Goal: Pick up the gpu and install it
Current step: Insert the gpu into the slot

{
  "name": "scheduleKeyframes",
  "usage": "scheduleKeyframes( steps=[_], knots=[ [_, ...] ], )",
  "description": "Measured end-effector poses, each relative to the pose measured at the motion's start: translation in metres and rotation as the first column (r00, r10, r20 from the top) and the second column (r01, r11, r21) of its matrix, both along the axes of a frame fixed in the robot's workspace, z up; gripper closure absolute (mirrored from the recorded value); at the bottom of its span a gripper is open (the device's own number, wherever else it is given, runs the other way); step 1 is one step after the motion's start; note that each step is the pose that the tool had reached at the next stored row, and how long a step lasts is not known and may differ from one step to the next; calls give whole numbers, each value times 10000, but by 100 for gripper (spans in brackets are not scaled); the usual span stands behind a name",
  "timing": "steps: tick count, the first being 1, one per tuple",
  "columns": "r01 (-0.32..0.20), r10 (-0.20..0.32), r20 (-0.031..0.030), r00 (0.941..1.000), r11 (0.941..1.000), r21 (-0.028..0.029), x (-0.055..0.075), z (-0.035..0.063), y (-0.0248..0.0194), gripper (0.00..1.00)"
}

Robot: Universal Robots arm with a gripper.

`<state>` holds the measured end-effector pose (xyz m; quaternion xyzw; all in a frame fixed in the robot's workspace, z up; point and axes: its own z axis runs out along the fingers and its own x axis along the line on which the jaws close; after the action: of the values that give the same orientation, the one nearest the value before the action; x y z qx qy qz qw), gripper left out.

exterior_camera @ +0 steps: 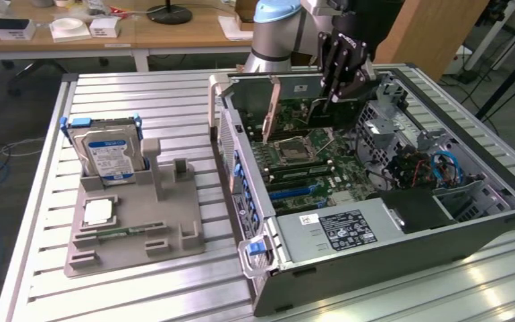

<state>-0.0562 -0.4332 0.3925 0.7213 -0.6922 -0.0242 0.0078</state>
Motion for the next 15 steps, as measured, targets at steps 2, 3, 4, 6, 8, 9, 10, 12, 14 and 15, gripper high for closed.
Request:
scheduleKeyframes(
  steps=[2, 3, 4, 6, 8, 9, 10, 12, 14, 15],
  knots=[
    [0, 0, 1, 10000, 10000, 1, 0, 0, 0, 74],
    [0, 0, 0, 10000, 10000, 0, 0, -1, 0, 74],
    [0, 0, 1, 10000, 10000, 1, 0, -3, 0, 74],
    [0, 0, 1, 10000, 10000, 2, 0, -10, 0, 74],
    [0, 0, 1, 10000, 10000, 0, 0, -18, 0, 74],
    [0, 0, 1, 10000, 10000, 1, 0, -23, 0, 74],
    [0, 0, 1, 10000, 10000, 1, 0, -29, 0, 74],
    [0, 0, 0, 10000, 10000, 0, 0, -40, 0, 74],
    [0, 0, 1, 10000, 10000, 1, 0, -51, 0, 74],
    [0, 0, 0, 10000, 10000, 0, 0, -57, 0, 74]
  ],
)
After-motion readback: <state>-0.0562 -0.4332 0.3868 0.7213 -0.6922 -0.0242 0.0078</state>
